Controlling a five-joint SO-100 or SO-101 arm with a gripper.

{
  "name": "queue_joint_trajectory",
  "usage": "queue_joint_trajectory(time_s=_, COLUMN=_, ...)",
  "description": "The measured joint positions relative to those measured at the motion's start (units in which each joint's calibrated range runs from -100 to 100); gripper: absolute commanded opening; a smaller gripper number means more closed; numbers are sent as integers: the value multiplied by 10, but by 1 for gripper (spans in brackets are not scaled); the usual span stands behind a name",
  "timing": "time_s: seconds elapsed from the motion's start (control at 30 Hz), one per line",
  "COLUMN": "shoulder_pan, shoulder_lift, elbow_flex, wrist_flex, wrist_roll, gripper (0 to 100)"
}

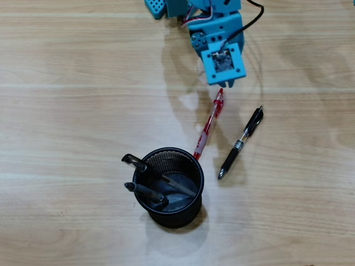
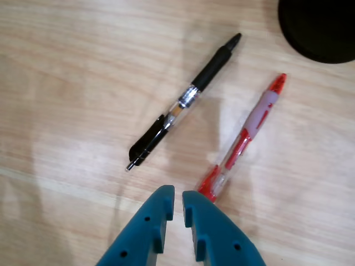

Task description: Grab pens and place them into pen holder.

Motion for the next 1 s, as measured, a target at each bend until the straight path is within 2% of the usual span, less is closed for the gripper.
queue_joint_trajectory(time_s=0.3, shoulder_pan=-9, shoulder_lift=155, elbow_flex=-151, wrist_flex=21, wrist_roll=-1, gripper=2)
queue_joint_trajectory(time_s=0.5, shoulder_pan=14, shoulder_lift=173, elbow_flex=-170, wrist_flex=117, wrist_roll=-36, gripper=2)
queue_joint_trajectory(time_s=0.73, shoulder_pan=45, shoulder_lift=176, elbow_flex=-170, wrist_flex=136, wrist_roll=-39, gripper=2)
queue_joint_trajectory(time_s=0.8, shoulder_pan=44, shoulder_lift=186, elbow_flex=-170, wrist_flex=136, wrist_roll=-39, gripper=6)
queue_joint_trajectory(time_s=0.93, shoulder_pan=44, shoulder_lift=218, elbow_flex=-176, wrist_flex=124, wrist_roll=-40, gripper=20)
queue_joint_trajectory(time_s=1.0, shoulder_pan=44, shoulder_lift=232, elbow_flex=-178, wrist_flex=110, wrist_roll=-40, gripper=22)
